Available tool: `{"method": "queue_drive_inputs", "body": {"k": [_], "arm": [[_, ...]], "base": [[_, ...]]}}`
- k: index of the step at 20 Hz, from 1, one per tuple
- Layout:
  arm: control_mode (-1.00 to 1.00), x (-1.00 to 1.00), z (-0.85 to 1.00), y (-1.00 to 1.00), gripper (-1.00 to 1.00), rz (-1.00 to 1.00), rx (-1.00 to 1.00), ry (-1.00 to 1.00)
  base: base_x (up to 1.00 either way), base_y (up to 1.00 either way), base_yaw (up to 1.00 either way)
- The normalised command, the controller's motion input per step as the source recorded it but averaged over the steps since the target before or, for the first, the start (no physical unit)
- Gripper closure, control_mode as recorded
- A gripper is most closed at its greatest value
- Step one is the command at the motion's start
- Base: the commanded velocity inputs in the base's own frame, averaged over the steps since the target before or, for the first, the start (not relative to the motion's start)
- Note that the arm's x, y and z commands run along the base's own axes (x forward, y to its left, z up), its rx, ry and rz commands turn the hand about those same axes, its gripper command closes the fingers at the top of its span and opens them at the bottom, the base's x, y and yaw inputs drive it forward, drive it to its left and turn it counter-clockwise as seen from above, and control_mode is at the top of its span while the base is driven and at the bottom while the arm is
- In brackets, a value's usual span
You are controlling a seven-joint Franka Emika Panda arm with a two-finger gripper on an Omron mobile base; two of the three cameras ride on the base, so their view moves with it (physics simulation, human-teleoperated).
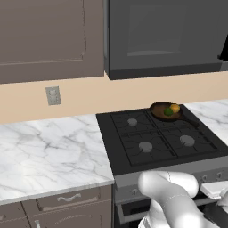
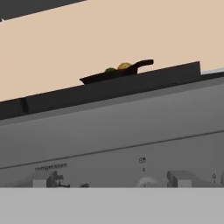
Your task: Put the lime and squash in the pan. Then turn on the rear right burner and set the heat to medium.
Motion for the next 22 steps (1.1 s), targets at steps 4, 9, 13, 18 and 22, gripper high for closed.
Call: {"method": "queue_drive_inputs", "body": {"k": [4,9,13,18,22], "arm": [[-1.00,0.13,-0.06,-0.02,-1.00,0.00,0.00,0.00],[-1.00,0.06,-0.12,-0.06,-1.00,0.00,0.00,0.00],[-1.00,0.01,-0.09,-0.06,-1.00,0.00,0.00,0.00],[-1.00,0.04,-0.01,-0.08,-1.00,0.00,0.00,0.00],[-1.00,0.07,-0.13,-0.04,-1.00,0.00,0.00,0.00]], "base": [[0.00,0.00,0.00],[0.00,0.00,0.00],[0.00,0.00,0.00],[0.00,0.00,0.00],[0.00,0.00,0.00]]}}
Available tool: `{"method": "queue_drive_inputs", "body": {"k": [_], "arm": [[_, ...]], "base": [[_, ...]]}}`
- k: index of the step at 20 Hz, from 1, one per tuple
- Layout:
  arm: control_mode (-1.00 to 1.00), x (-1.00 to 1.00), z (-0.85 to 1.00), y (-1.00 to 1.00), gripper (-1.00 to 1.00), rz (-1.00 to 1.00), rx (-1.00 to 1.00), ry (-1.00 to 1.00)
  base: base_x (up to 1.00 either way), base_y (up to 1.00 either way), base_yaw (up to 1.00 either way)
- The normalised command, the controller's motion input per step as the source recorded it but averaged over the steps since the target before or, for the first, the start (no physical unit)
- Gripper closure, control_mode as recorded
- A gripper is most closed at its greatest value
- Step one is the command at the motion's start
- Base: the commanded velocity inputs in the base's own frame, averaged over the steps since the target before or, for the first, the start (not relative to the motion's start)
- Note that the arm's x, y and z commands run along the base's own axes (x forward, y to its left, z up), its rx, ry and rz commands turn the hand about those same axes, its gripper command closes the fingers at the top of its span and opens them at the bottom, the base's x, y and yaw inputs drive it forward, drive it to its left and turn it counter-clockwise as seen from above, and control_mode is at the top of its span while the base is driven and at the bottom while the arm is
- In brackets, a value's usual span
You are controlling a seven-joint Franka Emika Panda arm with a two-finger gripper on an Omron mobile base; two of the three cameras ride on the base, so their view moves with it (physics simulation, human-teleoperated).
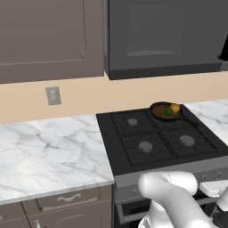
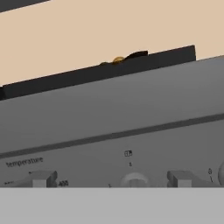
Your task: Put the lime and squash in the pan. Then turn on the rear right burner and set the heat to medium.
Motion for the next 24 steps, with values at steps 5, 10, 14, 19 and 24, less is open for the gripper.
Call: {"method": "queue_drive_inputs", "body": {"k": [5,10,14,19,24], "arm": [[-1.00,0.08,-0.21,-0.01,-1.00,0.00,0.00,0.00],[-1.00,0.07,-0.16,0.00,-1.00,0.00,0.00,0.00],[-1.00,0.11,-0.10,-0.03,-1.00,0.00,0.00,0.00],[-1.00,0.12,-0.08,-0.12,-1.00,0.00,0.00,0.00],[-1.00,0.07,0.00,-0.20,-1.00,0.00,0.00,0.00]], "base": [[0.00,0.00,0.00],[0.00,0.00,0.00],[0.00,0.00,0.00],[0.00,0.00,0.00],[0.00,0.00,0.00]]}}
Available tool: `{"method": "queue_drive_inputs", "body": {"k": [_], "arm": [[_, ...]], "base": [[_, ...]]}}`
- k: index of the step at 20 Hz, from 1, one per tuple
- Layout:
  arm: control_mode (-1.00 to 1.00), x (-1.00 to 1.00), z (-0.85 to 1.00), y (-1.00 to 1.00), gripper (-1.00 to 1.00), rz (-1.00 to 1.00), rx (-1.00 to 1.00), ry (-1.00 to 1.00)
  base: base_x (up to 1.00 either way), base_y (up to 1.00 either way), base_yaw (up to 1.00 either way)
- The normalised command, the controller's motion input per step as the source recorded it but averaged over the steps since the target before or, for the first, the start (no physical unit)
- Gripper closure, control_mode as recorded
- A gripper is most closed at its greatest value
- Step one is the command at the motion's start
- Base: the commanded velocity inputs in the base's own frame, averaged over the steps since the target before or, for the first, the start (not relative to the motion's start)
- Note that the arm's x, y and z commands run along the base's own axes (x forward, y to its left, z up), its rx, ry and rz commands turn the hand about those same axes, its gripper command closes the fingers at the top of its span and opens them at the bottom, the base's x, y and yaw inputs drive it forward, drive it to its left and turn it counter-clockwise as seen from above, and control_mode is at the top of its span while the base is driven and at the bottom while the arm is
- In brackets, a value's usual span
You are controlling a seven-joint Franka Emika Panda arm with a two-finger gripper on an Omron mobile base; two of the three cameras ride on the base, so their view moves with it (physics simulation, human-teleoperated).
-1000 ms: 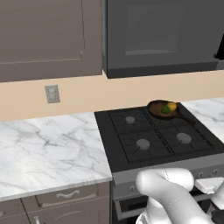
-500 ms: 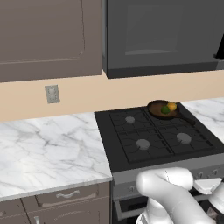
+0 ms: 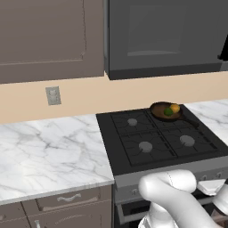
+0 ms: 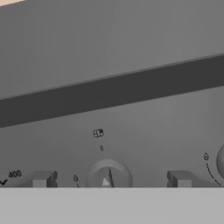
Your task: Put the lime and squash in the pan. Then turn on the rear right burner and set the heat to medium.
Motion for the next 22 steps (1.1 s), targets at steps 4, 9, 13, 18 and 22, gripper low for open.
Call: {"method": "queue_drive_inputs", "body": {"k": [4,9,13,18,22], "arm": [[-1.00,0.12,0.00,-0.11,-1.00,0.00,0.00,0.00],[-1.00,0.10,0.00,0.00,-1.00,0.00,0.00,0.00],[-1.00,0.13,-0.04,0.00,-1.00,0.00,0.00,0.00],[-1.00,0.06,-0.02,0.00,-1.00,0.00,0.00,0.00],[-1.00,0.00,0.00,0.03,-1.00,0.00,0.00,0.00]], "base": [[0.00,0.00,0.00],[0.00,0.00,0.00],[0.00,0.00,0.00],[0.00,0.00,0.00],[0.00,0.00,0.00]]}}
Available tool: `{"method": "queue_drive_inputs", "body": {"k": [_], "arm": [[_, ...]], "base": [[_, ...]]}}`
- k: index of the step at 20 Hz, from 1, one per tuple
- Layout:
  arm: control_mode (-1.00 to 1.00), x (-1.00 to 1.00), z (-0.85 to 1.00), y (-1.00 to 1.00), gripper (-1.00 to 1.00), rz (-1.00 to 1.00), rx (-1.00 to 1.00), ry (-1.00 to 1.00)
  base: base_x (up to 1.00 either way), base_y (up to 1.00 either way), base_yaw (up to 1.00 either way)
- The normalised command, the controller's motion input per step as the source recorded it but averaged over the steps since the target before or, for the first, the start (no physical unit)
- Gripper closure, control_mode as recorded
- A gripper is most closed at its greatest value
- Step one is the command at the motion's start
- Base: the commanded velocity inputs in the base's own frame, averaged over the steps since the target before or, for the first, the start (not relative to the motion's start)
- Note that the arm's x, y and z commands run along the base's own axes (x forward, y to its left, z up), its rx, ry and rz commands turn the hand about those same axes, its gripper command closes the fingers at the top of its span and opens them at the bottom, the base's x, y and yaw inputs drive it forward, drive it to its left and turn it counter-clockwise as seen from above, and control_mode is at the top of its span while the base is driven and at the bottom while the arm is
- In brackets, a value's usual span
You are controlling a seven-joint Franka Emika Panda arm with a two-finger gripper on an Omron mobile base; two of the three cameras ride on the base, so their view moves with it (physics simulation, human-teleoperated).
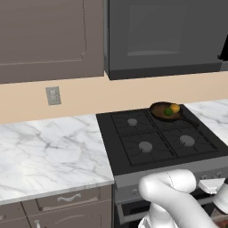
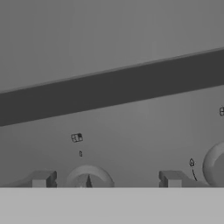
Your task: Put the lime and squash in the pan. Then turn on the rear right burner and set the heat to medium.
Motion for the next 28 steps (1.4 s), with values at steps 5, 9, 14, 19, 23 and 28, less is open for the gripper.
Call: {"method": "queue_drive_inputs", "body": {"k": [5,9,14,19,23,28], "arm": [[-1.00,0.00,0.00,0.00,1.00,0.00,0.00,0.00],[-1.00,0.00,0.00,0.00,1.00,0.00,0.00,0.00],[-1.00,0.00,0.00,0.00,1.00,0.00,0.00,0.00],[-1.00,0.00,0.00,0.00,1.00,0.00,0.00,0.00],[-1.00,0.00,-0.15,0.00,1.00,0.00,0.00,-0.03],[-1.00,0.00,-0.33,0.00,1.00,0.01,-0.08,-0.09]], "base": [[0.00,0.00,0.00],[0.00,0.00,0.00],[0.00,0.00,0.00],[0.00,0.00,0.00],[0.00,0.00,0.00],[0.00,0.00,0.00]]}}
